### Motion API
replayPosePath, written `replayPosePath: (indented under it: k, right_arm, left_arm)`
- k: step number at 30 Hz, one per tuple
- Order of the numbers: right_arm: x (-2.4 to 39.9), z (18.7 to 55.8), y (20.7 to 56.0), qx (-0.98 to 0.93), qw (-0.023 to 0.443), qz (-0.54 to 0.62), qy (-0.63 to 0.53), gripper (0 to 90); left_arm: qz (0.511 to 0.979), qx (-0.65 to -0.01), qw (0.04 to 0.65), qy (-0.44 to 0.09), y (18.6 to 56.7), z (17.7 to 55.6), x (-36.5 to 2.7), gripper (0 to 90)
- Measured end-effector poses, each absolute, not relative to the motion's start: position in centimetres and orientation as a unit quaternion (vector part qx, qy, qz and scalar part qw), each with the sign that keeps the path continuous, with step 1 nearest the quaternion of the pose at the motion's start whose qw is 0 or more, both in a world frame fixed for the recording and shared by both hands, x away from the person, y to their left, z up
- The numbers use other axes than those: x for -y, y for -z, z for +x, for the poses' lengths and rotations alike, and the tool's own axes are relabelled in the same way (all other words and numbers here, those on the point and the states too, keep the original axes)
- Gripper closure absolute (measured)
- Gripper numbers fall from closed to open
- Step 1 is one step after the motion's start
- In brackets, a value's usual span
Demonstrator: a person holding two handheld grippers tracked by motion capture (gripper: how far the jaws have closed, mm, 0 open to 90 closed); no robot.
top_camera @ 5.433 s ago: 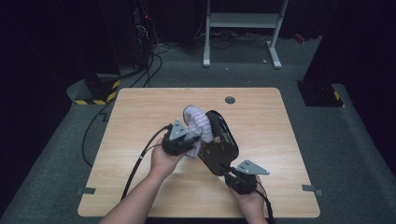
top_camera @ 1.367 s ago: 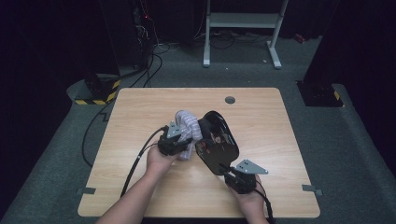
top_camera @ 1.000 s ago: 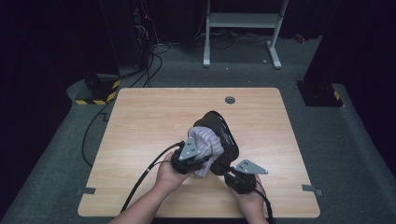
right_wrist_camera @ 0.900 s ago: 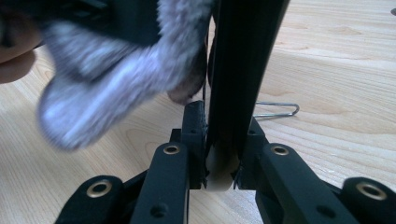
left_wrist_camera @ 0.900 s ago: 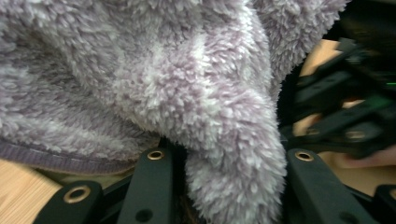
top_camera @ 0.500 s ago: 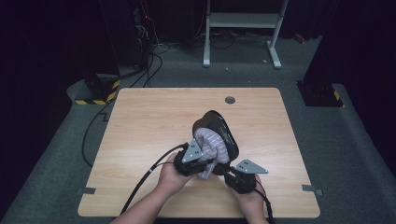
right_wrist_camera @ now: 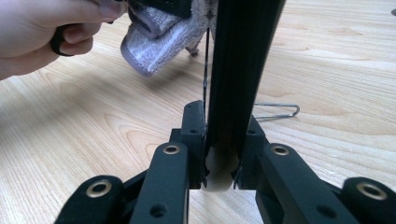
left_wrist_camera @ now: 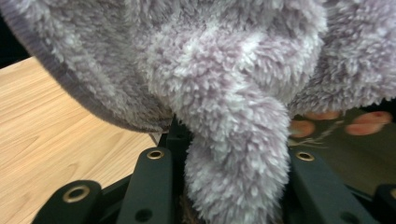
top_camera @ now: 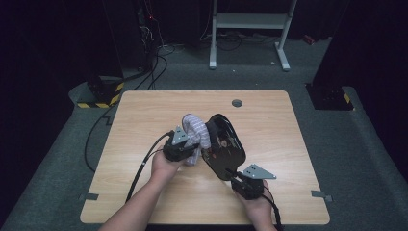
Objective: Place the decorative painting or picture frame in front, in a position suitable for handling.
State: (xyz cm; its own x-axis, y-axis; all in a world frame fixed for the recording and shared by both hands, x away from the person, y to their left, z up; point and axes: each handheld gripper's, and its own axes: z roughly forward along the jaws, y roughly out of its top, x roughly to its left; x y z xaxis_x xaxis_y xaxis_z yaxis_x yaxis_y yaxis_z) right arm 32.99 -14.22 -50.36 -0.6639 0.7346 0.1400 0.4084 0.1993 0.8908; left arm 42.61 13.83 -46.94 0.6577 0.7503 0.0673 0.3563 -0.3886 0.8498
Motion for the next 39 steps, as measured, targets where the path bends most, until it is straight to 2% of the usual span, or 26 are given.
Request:
replayPosePath:
  k: [9,22,26,32,39]
  right_arm:
    - [14.2,33.0,50.4,-0.757,0.16,0.378,-0.508,78.2]
    - [14.2,33.0,50.4,-0.757,0.158,0.38,-0.508,78.3]
    - [14.3,33.0,50.4,-0.757,0.158,0.379,-0.508,78.3]
    - [14.2,33.0,50.4,-0.757,0.158,0.379,-0.507,78.3]
    - [14.2,33.0,50.4,-0.758,0.159,0.379,-0.507,78.2]
  left_arm:
    - [0.815,-0.345,0.42,-0.201,48.6,42.4,-13.4,65.5]
    - [0.85,-0.288,0.42,-0.135,50.4,37.7,-9.6,65.6]
    - [0.855,-0.276,0.417,-0.138,50.7,36.7,-8.9,65.6]
    - [0.852,-0.288,0.412,-0.148,50.6,37.9,-9.8,65.7]
    - [0.826,-0.345,0.406,-0.182,50.3,41.1,-12.5,65.7]
